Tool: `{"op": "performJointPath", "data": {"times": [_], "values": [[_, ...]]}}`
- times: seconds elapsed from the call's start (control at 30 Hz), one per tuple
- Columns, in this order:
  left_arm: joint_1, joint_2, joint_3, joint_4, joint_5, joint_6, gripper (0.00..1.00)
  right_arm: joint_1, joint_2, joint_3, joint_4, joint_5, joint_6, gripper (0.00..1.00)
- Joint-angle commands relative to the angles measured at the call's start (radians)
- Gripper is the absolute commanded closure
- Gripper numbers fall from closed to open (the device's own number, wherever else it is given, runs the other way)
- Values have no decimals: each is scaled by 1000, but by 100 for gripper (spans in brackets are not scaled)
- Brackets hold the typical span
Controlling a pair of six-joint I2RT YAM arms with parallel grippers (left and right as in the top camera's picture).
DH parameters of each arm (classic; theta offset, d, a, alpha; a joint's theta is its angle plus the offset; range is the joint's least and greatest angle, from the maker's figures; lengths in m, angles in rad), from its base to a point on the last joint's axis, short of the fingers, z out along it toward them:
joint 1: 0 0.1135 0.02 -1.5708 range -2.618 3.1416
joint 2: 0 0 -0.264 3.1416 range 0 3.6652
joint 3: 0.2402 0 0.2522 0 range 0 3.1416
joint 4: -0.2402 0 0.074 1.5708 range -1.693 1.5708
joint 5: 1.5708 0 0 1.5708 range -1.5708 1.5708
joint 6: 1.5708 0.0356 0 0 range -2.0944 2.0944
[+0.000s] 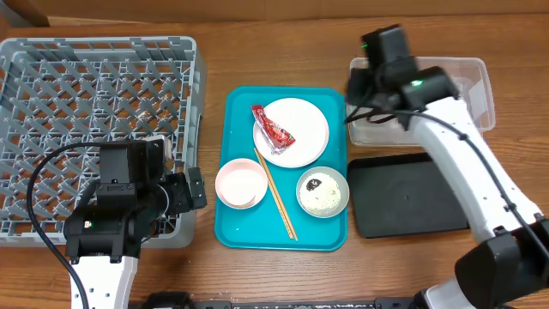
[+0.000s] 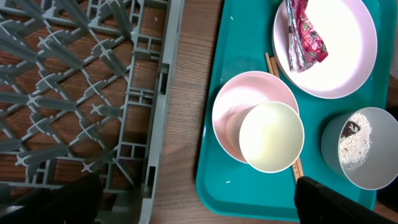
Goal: Sort waste into correct bins and load items into the dishwasher
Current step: 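Grasp the white tissue on the pink plate with the right gripper, then drop the tissue into the clear plastic bin, then grasp the red snack wrapper on the pink plate with the right gripper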
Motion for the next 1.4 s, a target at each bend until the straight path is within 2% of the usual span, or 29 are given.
{"op": "performJointPath", "data": {"times": [0.0, 0.03, 0.07, 0.1, 0.27, 0.43, 0.57, 0.8, 0.93, 1.1, 1.23, 1.37], "values": [[5, 3, 23, 2, -13, -10, 0, -80, 46, -27, -19, 42, 24, 71], [5, 3, 23, 1, -13, -10, 0, -87, 49, -27, -20, 41, 24, 58], [5, 3, 23, 1, -13, -10, 0, -99, 54, -27, -10, 36, 19, 13], [5, 3, 23, 1, -13, -10, 0, -101, 49, -21, -2, 26, 9, 2], [5, 3, 23, 1, -14, -10, 0, -72, 10, 30, 69, -158, -141, 2], [5, 3, 23, 1, -14, -10, 0, 41, 13, 25, 113, -282, -249, 1], [5, 3, 23, 1, -14, -10, 0, 169, 82, 1, 114, -281, -323, 1], [5, 3, 23, 0, -13, -10, 0, 291, 238, -5, 161, -231, -377, 2], [5, 3, 23, -3, -13, -10, 0, 320, 325, -5, 219, -141, -377, 2], [5, 3, 23, -5, -13, -10, 0, 323, 407, -5, 263, -126, -376, 2], [5, 3, 23, -5, -13, -10, 0, 322, 439, -5, 282, -122, -369, 10], [5, 3, 23, -5, -13, -10, 0, 320, 445, -5, 288, -122, -369, 23]]}}
